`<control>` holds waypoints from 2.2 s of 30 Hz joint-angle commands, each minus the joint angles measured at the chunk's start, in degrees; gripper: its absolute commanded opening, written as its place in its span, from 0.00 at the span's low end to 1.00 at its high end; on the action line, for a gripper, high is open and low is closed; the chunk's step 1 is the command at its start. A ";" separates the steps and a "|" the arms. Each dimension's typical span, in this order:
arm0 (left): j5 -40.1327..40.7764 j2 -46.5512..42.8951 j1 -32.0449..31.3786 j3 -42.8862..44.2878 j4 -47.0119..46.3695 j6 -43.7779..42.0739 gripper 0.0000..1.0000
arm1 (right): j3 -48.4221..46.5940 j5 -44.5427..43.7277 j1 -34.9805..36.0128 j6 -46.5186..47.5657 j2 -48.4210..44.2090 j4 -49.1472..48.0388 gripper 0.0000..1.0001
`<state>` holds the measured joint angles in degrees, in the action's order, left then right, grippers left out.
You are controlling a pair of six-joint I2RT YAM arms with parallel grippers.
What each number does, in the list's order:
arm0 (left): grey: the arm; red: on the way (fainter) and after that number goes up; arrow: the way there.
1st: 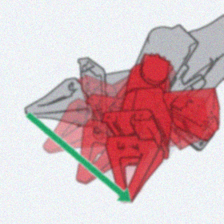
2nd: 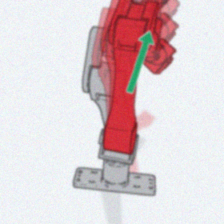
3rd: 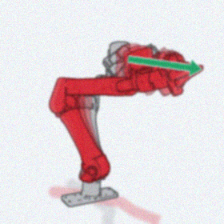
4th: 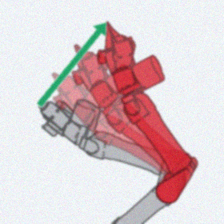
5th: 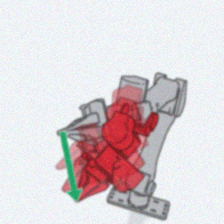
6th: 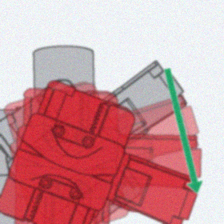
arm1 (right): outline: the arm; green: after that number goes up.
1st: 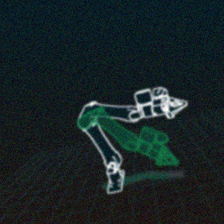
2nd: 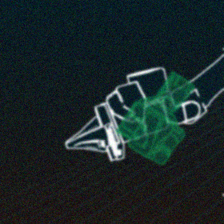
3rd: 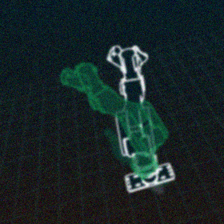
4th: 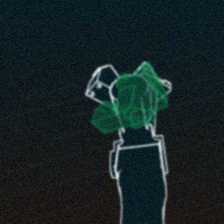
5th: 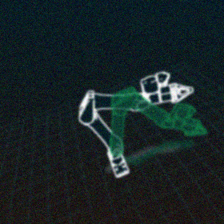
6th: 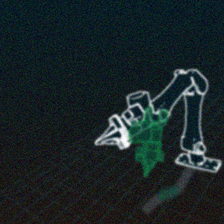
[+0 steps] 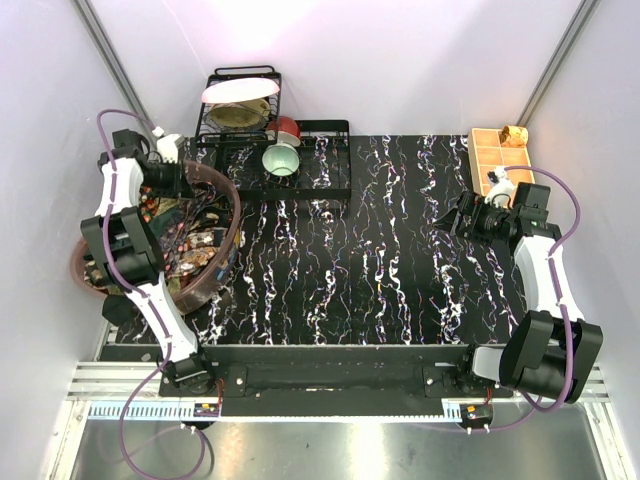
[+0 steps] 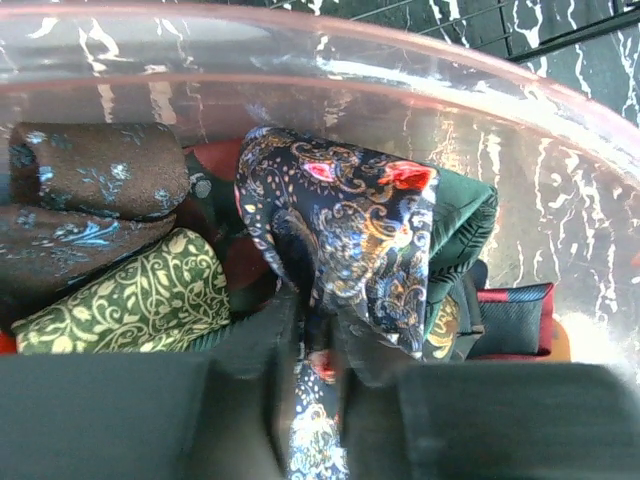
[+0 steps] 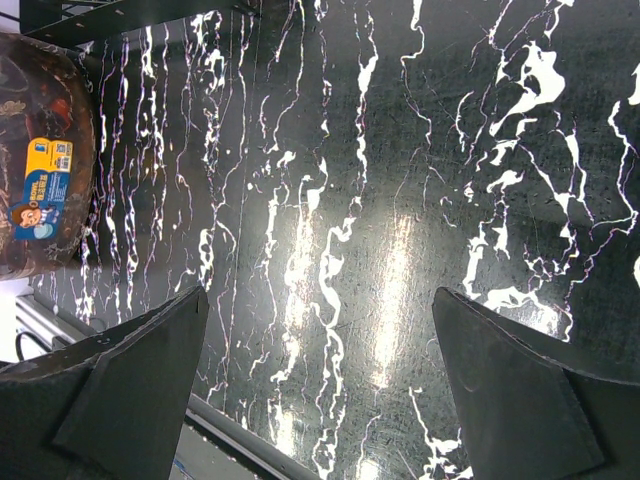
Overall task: Roll the ties
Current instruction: Pick up the tie from the bin, then flatten out the tie at the center of the board.
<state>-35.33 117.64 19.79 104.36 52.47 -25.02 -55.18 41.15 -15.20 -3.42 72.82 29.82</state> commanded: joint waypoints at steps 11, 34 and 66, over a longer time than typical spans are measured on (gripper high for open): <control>-1.32 -21.30 -0.36 -3.37 -3.16 -0.73 0.00 | -2.39 0.95 -0.44 0.08 -2.15 -0.12 1.00; 20.90 -28.79 -55.41 39.34 4.93 2.97 0.00 | -9.85 9.65 -0.36 -0.45 -9.35 -5.04 1.00; 31.12 -6.46 -65.25 19.78 5.63 20.60 0.00 | -9.95 3.06 -0.36 23.01 -8.22 21.06 1.00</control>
<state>-0.30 113.14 -49.54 132.05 59.16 -9.87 -61.45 41.67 -15.44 11.31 62.57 43.72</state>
